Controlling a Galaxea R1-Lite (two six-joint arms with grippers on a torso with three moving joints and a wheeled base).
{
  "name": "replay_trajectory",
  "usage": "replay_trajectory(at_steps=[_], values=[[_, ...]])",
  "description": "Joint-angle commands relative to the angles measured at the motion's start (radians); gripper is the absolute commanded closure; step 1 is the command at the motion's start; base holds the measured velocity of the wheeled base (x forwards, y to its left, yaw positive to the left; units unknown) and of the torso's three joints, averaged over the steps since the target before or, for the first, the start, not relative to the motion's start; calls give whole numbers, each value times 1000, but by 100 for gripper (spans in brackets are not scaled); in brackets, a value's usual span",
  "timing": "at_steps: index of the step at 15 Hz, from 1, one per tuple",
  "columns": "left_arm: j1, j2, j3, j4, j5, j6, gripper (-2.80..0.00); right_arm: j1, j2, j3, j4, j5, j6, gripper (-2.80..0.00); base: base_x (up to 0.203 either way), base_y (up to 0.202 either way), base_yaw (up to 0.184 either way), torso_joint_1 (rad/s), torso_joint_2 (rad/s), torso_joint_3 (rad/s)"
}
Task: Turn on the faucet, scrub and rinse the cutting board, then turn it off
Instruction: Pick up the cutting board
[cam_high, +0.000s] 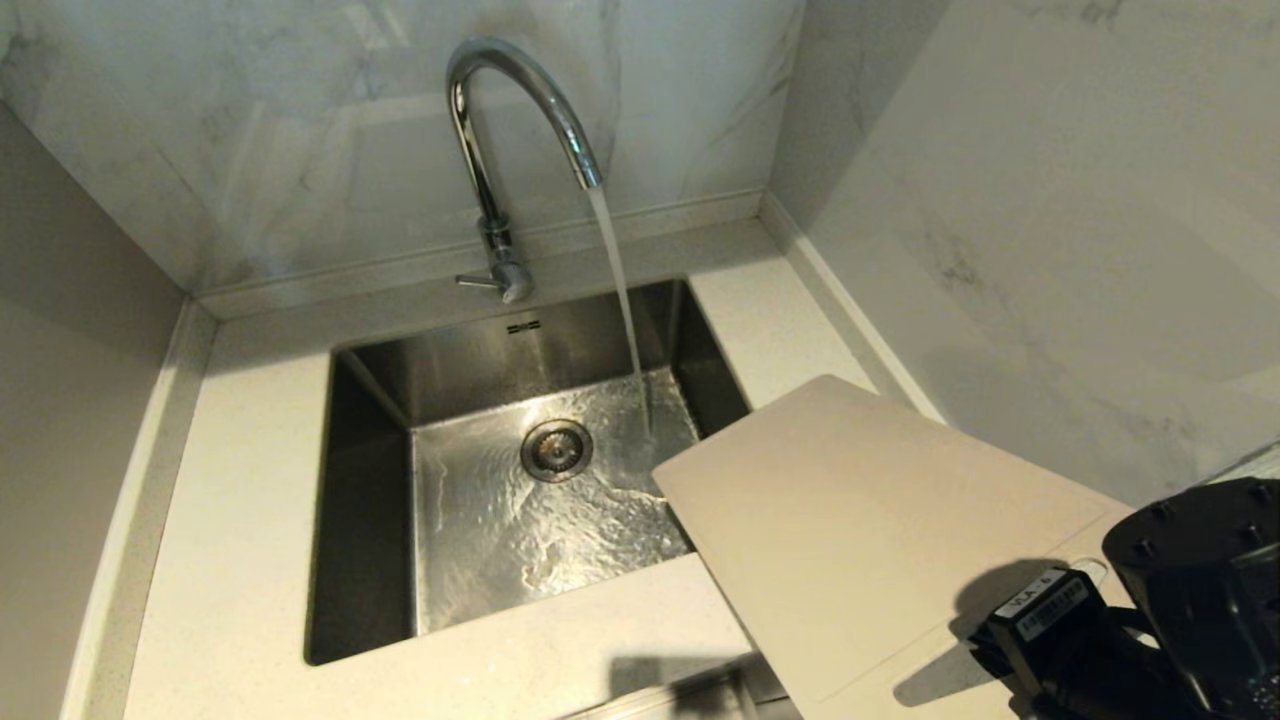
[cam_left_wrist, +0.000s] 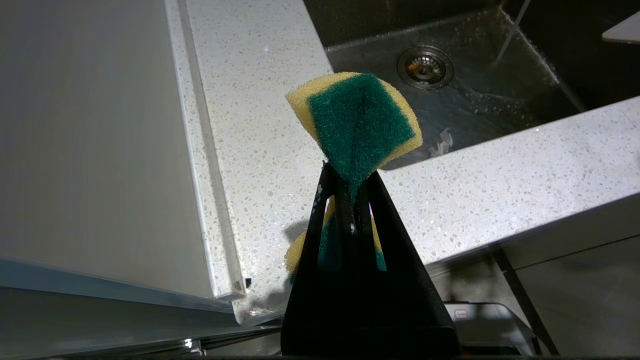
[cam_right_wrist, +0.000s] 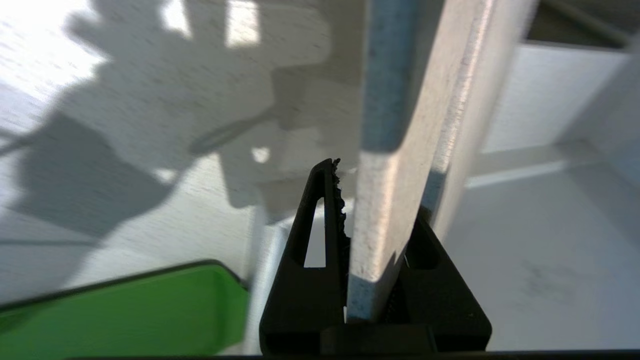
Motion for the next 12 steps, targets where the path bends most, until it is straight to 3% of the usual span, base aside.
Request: replay_trajectory(at_steps=[1,3,12], values=[[0,1,3,0,0,0,0,-2,-36,-25,1,-2,-58,0,0,0,0,0,0,0],[0,1,3,0,0,0,0,-7,-58,-39,1,-2,-113,0,0,0,0,0,0,0],[1,1,3,0,0,0,0,-18,-136,-62,-3,8,-201,0,0,0,0,0,0,0]])
